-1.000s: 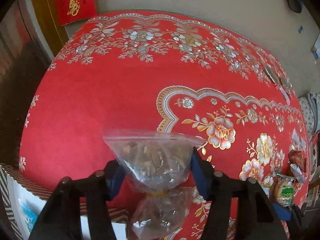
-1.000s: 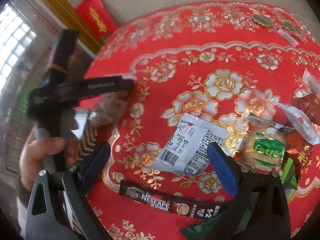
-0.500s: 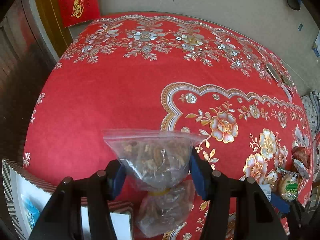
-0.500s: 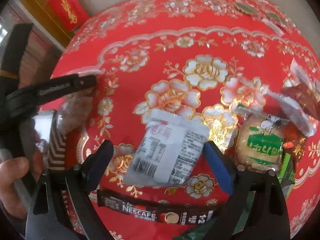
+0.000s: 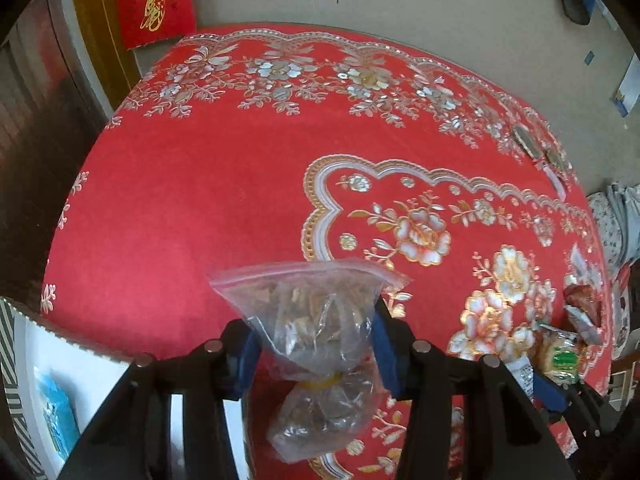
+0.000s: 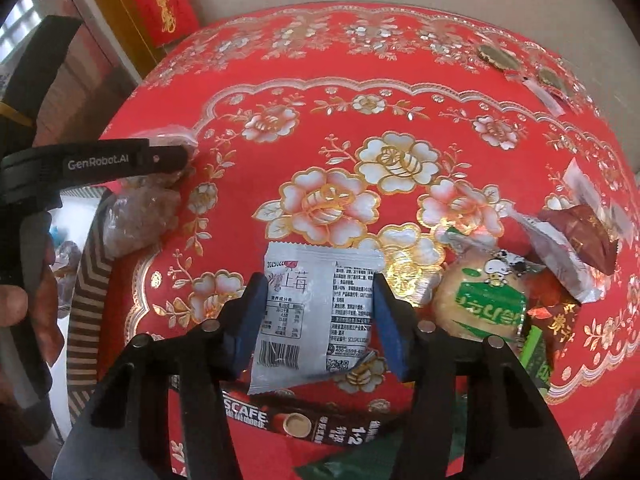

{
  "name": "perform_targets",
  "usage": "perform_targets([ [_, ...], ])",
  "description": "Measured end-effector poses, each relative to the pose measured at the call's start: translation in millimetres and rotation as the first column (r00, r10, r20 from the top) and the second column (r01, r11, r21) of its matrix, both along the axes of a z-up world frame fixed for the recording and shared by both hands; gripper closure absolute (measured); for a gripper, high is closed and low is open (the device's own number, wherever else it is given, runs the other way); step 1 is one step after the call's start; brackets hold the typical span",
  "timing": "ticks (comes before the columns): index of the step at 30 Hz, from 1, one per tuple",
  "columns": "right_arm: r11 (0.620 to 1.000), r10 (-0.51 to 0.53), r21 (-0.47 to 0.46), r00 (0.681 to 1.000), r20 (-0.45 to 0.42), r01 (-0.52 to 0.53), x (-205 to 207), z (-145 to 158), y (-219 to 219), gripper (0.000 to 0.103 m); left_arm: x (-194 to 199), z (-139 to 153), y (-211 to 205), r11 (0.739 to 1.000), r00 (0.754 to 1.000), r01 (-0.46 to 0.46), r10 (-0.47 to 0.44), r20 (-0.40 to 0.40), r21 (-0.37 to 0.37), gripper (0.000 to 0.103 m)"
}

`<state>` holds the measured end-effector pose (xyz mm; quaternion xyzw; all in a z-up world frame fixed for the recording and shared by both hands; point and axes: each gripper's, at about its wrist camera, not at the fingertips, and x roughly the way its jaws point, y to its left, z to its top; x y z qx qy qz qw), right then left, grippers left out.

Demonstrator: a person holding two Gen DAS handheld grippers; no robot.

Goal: Organize snacks
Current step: 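Grasp the white printed snack packet with the right tool while the left lifts the nut bag, then carry the nut bag and white packet over the white tray with both tools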

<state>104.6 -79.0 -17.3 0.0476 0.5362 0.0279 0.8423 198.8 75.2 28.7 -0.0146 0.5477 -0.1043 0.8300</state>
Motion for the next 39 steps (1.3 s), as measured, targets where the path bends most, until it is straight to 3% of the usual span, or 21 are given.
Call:
perform_targets([
  [8, 0.999, -0.007, 0.035, 0.999, 0.053, 0.005, -8.9, 18.3, -12.7, 0.052, -7.0, 5.4, -0.2, 1.0, 1.0, 0.003, -0.003, 0.009, 0.012, 0.052],
  [15, 0.998, 0.002, 0.066, 0.998, 0.065, -0.006, -10.4, 20.6, -9.6, 0.052, -12.3, 13.8, 10.2, 0.999, 1.0, -0.01, 0.01, 0.009, -0.032, 0.052],
  [22, 0.995, 0.028, 0.09, 0.992, 0.125, -0.039, -14.7, 48.1, 1.0, 0.052, -25.8, 51.0, 17.2, 0.999, 0.997, -0.007, 0.011, 0.075, -0.051, 0.052],
  [32, 0.984, 0.109, 0.118, 0.977, 0.186, -0.132, -26.3, 72.9, 42.0, 0.052, -72.1, 90.7, 43.4, 0.999, 0.981, -0.044, 0.045, 0.187, -0.006, 0.052],
  [39, 0.972, 0.159, 0.139, 0.965, 0.208, -0.19, -36.8, 81.6, 71.9, 0.052, -105.8, 97.1, 71.9, 0.994, 0.968, -0.103, 0.09, 0.236, 0.045, 0.052],
])
